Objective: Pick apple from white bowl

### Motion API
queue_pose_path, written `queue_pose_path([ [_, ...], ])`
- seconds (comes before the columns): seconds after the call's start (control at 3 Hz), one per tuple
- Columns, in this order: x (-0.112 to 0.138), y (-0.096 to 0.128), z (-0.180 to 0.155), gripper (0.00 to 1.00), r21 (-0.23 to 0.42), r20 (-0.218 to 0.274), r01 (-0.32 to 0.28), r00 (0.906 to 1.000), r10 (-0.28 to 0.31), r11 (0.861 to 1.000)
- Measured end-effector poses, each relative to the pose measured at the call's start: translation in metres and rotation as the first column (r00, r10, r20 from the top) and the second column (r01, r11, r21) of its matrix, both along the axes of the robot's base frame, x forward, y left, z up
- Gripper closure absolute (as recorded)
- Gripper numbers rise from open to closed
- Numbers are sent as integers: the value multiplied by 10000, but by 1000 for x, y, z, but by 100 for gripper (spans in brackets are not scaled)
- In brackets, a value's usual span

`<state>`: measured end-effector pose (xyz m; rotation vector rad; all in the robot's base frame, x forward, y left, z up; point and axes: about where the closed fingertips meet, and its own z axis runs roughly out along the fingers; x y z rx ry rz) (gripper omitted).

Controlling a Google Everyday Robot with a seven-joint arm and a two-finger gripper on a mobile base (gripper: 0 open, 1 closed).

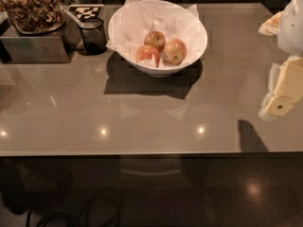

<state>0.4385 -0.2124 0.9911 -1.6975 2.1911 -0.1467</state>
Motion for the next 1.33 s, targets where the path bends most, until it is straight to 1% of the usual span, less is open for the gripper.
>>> queue_pose_path([
  [0.33,3,0,6,0,78,77,-63,10000,62,10000],
  [0.67,25,1,19,0,412,61,-443,9990,441,9982],
  [1.0,64,7,37,0,1345,247,-915,9957,890,9867],
  [1.33,107,22,45,0,2333,310,-1252,9921,1213,9643],
])
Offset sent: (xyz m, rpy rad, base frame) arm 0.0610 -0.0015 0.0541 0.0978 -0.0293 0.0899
